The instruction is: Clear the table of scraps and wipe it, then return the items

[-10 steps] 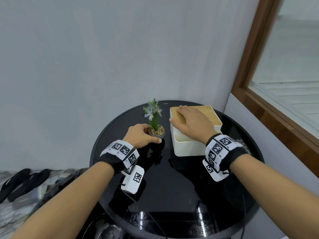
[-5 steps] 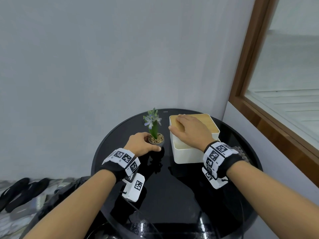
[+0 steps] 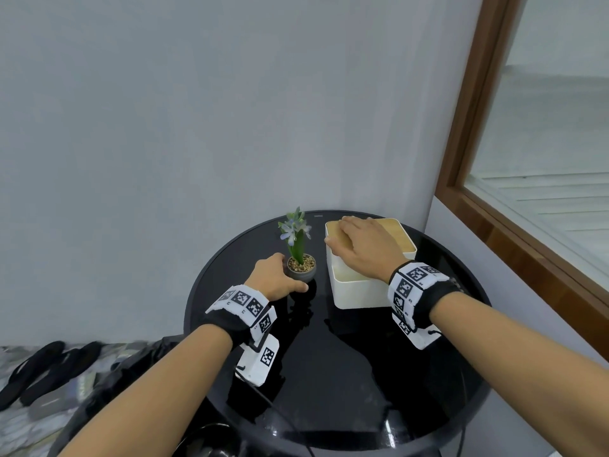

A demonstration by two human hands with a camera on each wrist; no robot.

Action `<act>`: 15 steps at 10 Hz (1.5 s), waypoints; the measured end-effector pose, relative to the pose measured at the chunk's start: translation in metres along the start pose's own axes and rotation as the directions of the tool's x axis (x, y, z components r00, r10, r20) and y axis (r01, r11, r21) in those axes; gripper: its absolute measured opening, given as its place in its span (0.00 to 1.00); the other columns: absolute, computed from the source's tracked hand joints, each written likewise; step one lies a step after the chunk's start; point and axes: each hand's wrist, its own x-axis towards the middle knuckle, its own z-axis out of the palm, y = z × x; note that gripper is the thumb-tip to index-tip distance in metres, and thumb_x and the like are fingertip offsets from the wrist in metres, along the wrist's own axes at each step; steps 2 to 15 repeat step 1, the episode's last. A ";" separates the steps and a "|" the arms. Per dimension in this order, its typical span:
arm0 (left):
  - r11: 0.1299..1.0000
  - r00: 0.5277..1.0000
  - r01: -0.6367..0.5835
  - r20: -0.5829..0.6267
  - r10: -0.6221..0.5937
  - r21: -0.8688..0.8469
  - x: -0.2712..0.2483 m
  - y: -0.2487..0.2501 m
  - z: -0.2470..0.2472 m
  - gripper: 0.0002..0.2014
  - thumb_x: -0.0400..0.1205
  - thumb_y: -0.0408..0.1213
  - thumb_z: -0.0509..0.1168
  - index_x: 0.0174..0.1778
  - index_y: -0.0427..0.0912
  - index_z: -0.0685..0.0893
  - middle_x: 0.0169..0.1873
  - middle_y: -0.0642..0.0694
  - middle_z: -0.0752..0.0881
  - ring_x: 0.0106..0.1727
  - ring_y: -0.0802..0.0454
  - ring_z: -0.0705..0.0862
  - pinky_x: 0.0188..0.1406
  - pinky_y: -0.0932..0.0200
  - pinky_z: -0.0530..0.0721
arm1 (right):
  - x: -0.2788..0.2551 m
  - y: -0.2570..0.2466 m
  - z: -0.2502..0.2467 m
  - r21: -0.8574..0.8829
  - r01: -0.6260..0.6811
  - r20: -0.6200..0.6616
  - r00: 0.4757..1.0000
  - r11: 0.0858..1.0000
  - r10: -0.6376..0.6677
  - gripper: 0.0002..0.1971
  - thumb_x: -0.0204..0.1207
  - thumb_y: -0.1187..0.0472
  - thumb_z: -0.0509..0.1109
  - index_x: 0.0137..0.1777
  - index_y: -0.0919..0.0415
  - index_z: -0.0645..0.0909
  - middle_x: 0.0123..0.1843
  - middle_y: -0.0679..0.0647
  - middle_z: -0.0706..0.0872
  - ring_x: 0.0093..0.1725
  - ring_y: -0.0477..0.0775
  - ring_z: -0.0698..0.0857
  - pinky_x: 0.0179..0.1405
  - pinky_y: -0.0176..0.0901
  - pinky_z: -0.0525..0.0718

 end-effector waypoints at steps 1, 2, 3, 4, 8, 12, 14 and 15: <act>1.000 0.999 -0.010 -0.040 0.010 0.015 -0.005 -0.003 -0.004 0.48 0.69 0.54 0.78 0.81 0.41 0.64 0.73 0.41 0.76 0.71 0.44 0.78 0.62 0.56 0.76 | -0.005 0.001 -0.007 0.066 -0.018 -0.046 0.999 0.998 0.021 0.33 0.79 0.37 0.52 0.75 0.60 0.73 0.79 0.55 0.74 0.78 0.55 0.71 0.80 0.52 0.63; 1.000 0.999 -0.010 -0.040 0.010 0.015 -0.005 -0.003 -0.004 0.48 0.69 0.54 0.78 0.81 0.41 0.64 0.73 0.41 0.76 0.71 0.44 0.78 0.62 0.56 0.76 | -0.005 0.001 -0.007 0.066 -0.018 -0.046 0.999 0.998 0.021 0.33 0.79 0.37 0.52 0.75 0.60 0.73 0.79 0.55 0.74 0.78 0.55 0.71 0.80 0.52 0.63; 1.000 0.999 -0.010 -0.040 0.010 0.015 -0.005 -0.003 -0.004 0.48 0.69 0.54 0.78 0.81 0.41 0.64 0.73 0.41 0.76 0.71 0.44 0.78 0.62 0.56 0.76 | -0.005 0.001 -0.007 0.066 -0.018 -0.046 0.999 0.998 0.021 0.33 0.79 0.37 0.52 0.75 0.60 0.73 0.79 0.55 0.74 0.78 0.55 0.71 0.80 0.52 0.63; 1.000 0.999 -0.010 -0.040 0.010 0.015 -0.005 -0.003 -0.004 0.48 0.69 0.54 0.78 0.81 0.41 0.64 0.73 0.41 0.76 0.71 0.44 0.78 0.62 0.56 0.76 | -0.005 0.001 -0.007 0.066 -0.018 -0.046 0.999 0.998 0.021 0.33 0.79 0.37 0.52 0.75 0.60 0.73 0.79 0.55 0.74 0.78 0.55 0.71 0.80 0.52 0.63; 1.000 0.999 -0.010 -0.040 0.010 0.015 -0.005 -0.003 -0.004 0.48 0.69 0.54 0.78 0.81 0.41 0.64 0.73 0.41 0.76 0.71 0.44 0.78 0.62 0.56 0.76 | -0.005 0.001 -0.007 0.066 -0.018 -0.046 0.999 0.998 0.021 0.33 0.79 0.37 0.52 0.75 0.60 0.73 0.79 0.55 0.74 0.78 0.55 0.71 0.80 0.52 0.63; 1.000 0.999 -0.010 -0.040 0.010 0.015 -0.005 -0.003 -0.004 0.48 0.69 0.54 0.78 0.81 0.41 0.64 0.73 0.41 0.76 0.71 0.44 0.78 0.62 0.56 0.76 | -0.005 0.001 -0.007 0.066 -0.018 -0.046 0.999 0.998 0.021 0.33 0.79 0.37 0.52 0.75 0.60 0.73 0.79 0.55 0.74 0.78 0.55 0.71 0.80 0.52 0.63; 1.000 0.999 -0.010 -0.040 0.010 0.015 -0.005 -0.003 -0.004 0.48 0.69 0.54 0.78 0.81 0.41 0.64 0.73 0.41 0.76 0.71 0.44 0.78 0.62 0.56 0.76 | -0.005 0.001 -0.007 0.066 -0.018 -0.046 0.999 0.998 0.021 0.33 0.79 0.37 0.52 0.75 0.60 0.73 0.79 0.55 0.74 0.78 0.55 0.71 0.80 0.52 0.63; 1.000 0.999 -0.010 -0.040 0.010 0.015 -0.005 -0.003 -0.004 0.48 0.69 0.54 0.78 0.81 0.41 0.64 0.73 0.41 0.76 0.71 0.44 0.78 0.62 0.56 0.76 | -0.005 0.001 -0.007 0.066 -0.018 -0.046 0.999 0.998 0.021 0.33 0.79 0.37 0.52 0.75 0.60 0.73 0.79 0.55 0.74 0.78 0.55 0.71 0.80 0.52 0.63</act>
